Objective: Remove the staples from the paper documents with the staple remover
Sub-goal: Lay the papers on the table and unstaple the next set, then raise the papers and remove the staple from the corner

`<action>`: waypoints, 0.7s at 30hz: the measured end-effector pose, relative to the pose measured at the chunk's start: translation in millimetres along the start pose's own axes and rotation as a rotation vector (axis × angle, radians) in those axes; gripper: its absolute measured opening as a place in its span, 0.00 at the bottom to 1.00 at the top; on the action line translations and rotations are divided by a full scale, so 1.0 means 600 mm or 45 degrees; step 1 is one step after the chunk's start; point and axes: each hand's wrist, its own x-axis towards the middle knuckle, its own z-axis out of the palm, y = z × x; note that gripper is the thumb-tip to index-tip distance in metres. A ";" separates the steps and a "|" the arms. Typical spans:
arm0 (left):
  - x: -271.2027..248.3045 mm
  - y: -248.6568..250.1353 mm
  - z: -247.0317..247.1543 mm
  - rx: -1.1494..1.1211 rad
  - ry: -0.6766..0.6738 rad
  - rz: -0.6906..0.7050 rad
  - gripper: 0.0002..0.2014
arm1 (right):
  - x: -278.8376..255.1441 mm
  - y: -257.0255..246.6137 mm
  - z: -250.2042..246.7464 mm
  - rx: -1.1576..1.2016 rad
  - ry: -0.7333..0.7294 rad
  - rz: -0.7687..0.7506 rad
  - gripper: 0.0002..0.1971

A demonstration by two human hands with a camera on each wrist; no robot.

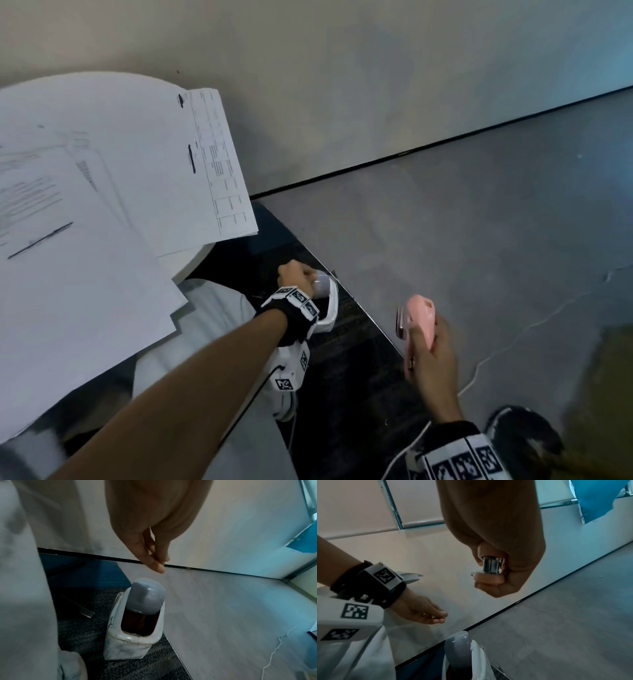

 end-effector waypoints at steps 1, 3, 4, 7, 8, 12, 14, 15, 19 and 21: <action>-0.002 0.003 -0.001 0.025 0.041 0.005 0.06 | -0.002 -0.001 -0.001 0.006 0.003 0.013 0.17; -0.003 0.008 -0.008 0.062 0.101 -0.014 0.06 | -0.006 -0.008 -0.001 0.013 0.005 0.020 0.21; -0.004 0.012 -0.013 0.025 0.100 0.000 0.06 | -0.007 -0.013 -0.001 0.030 0.007 0.021 0.22; -0.014 0.032 -0.042 0.022 0.029 0.148 0.12 | -0.006 -0.041 0.000 0.077 0.006 -0.007 0.14; -0.018 0.040 -0.055 0.044 0.004 0.191 0.15 | -0.006 -0.055 0.003 0.107 -0.001 -0.025 0.12; -0.049 0.101 -0.144 0.123 -0.081 0.479 0.20 | -0.016 -0.138 0.045 0.274 -0.198 -0.065 0.14; -0.065 0.131 -0.209 0.140 -0.051 0.600 0.21 | -0.029 -0.193 0.080 0.359 -0.327 -0.082 0.19; -0.077 0.144 -0.250 0.112 -0.020 0.625 0.20 | -0.037 -0.224 0.101 0.401 -0.390 -0.091 0.21; -0.139 0.165 -0.404 -0.420 -0.153 0.518 0.16 | -0.076 -0.348 0.189 0.465 -0.594 -0.135 0.20; -0.178 0.162 -0.479 -0.716 -0.300 0.449 0.14 | -0.098 -0.404 0.233 0.425 -0.639 -0.173 0.18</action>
